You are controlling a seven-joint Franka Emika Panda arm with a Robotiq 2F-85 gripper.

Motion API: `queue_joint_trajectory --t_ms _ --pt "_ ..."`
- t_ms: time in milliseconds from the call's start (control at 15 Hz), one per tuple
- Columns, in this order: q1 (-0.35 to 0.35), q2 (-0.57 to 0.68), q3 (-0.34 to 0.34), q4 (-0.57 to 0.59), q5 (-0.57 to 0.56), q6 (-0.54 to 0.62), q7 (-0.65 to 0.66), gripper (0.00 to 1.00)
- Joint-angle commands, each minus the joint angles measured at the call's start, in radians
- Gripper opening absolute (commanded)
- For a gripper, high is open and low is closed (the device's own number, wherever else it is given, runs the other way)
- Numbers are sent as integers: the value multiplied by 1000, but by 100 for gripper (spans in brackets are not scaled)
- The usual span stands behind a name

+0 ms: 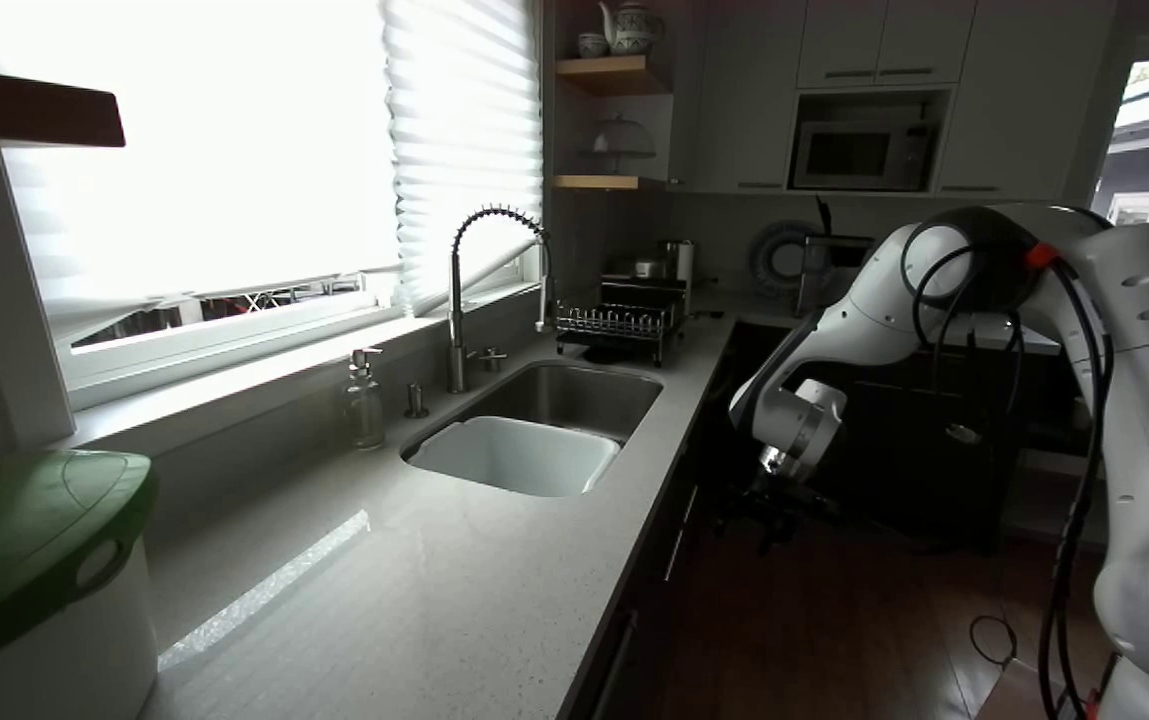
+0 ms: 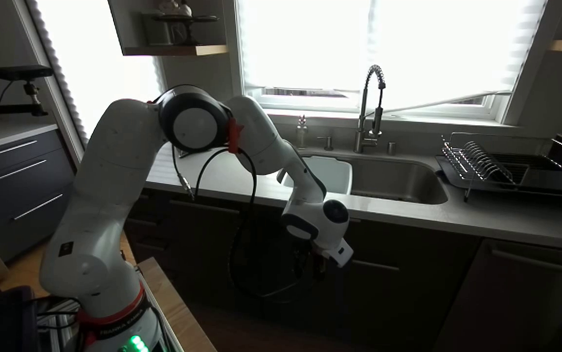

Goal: Open the middle kitchen sink cabinet door

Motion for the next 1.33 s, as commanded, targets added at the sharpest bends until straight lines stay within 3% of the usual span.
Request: queue_joint_trajectory --t_ms 0,67,200,1267 --pt "-10 19 10 26 -9 -46 7 100" --pt "-24 44 35 53 35 -9 -37 100" --pt "-40 84 54 107 50 -60 -35 100" --pt "-96 427 107 465 222 -71 -56 100"
